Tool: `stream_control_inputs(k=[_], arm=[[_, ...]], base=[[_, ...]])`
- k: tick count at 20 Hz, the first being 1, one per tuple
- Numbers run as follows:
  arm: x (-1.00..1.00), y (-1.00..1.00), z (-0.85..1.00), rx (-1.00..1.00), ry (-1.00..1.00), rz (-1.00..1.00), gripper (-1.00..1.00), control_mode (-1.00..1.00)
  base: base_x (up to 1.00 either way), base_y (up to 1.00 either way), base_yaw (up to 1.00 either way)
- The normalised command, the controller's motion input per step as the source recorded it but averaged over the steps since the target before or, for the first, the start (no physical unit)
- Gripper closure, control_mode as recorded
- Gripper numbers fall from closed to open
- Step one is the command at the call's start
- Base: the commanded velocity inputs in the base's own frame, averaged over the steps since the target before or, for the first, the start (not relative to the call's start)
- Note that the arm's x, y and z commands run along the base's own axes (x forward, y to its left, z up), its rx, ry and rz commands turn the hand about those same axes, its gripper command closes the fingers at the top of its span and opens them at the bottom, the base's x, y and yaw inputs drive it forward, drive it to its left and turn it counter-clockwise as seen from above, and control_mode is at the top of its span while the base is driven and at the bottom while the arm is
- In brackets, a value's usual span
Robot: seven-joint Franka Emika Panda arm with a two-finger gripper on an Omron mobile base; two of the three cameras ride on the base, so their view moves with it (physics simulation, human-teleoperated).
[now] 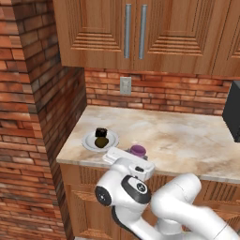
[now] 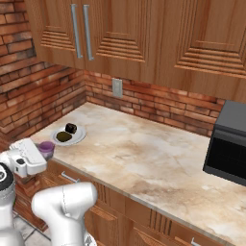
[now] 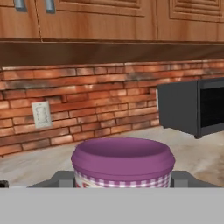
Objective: Pick the avocado and bread from the counter and place them on the plate. Then pick the jam from the cabinet and place it next to the plate. Lastly close the cabinet door.
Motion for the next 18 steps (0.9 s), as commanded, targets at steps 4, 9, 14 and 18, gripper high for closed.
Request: stream_control_inputs(k=[4,9,14,18], arm=[[0.59,-0.01,-0.34,0.00,0.00,0.00,1.00,-1.00],[0.54,0.00,-0.29,0.00,0.00,0.00,1.00,-1.00],[0.55,0.00,-0.27,0.00,0.00,0.00,1.00,-1.00],[0.52,0.00,-0.23,0.00,0.00,0.00,1.00,-1.00]], base=[[0.00,0.00,0.00],[0.00,0.00,0.00],[0.00,0.00,0.00],[0.00,0.00,0.00]])
